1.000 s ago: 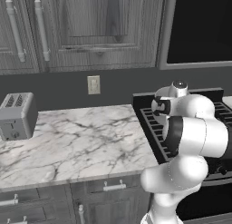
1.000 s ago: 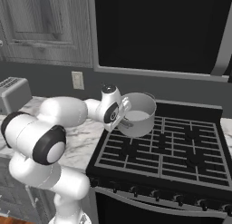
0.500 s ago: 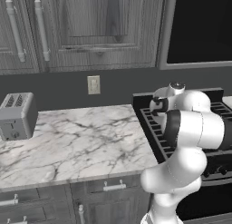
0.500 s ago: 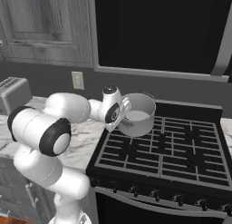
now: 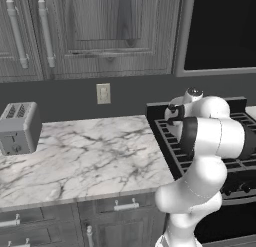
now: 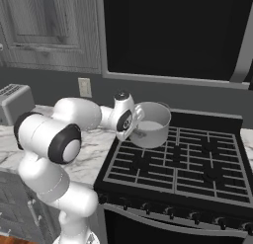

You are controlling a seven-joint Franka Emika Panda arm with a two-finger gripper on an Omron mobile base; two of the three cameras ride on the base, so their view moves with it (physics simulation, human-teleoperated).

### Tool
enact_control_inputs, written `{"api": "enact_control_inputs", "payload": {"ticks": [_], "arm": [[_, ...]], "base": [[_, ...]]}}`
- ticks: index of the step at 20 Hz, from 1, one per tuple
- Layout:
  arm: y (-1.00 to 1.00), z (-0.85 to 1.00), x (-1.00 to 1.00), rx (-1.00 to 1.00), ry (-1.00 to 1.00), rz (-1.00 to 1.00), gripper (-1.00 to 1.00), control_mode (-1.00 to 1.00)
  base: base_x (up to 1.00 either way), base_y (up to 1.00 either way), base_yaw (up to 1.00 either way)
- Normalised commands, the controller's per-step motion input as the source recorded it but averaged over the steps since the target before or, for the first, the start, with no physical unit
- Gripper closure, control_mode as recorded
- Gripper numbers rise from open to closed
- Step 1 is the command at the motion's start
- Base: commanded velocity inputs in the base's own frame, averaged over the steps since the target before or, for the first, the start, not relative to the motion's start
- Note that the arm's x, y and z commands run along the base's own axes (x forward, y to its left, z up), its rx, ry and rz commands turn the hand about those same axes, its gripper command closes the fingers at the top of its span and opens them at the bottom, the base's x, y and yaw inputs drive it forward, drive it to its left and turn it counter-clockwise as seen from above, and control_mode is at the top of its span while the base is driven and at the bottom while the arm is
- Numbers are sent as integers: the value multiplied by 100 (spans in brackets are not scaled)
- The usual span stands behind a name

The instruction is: Turn on the sink faucet. Then move the cucumber from the counter to the sink. Turn off the sink. Move the vegetable from the sink to the pot next to the stove. Finally move the pot to the rear left burner.

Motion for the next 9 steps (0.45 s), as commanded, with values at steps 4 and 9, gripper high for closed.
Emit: {"api": "enact_control_inputs", "payload": {"ticks": [4, 9], "arm": [[0, -10, 14, 0, 0, 1, 100, -100], [0, -13, 6, 0, 0, 1, -100, -100]], "base": [[0, 0, 0], [0, 0, 0]]}}
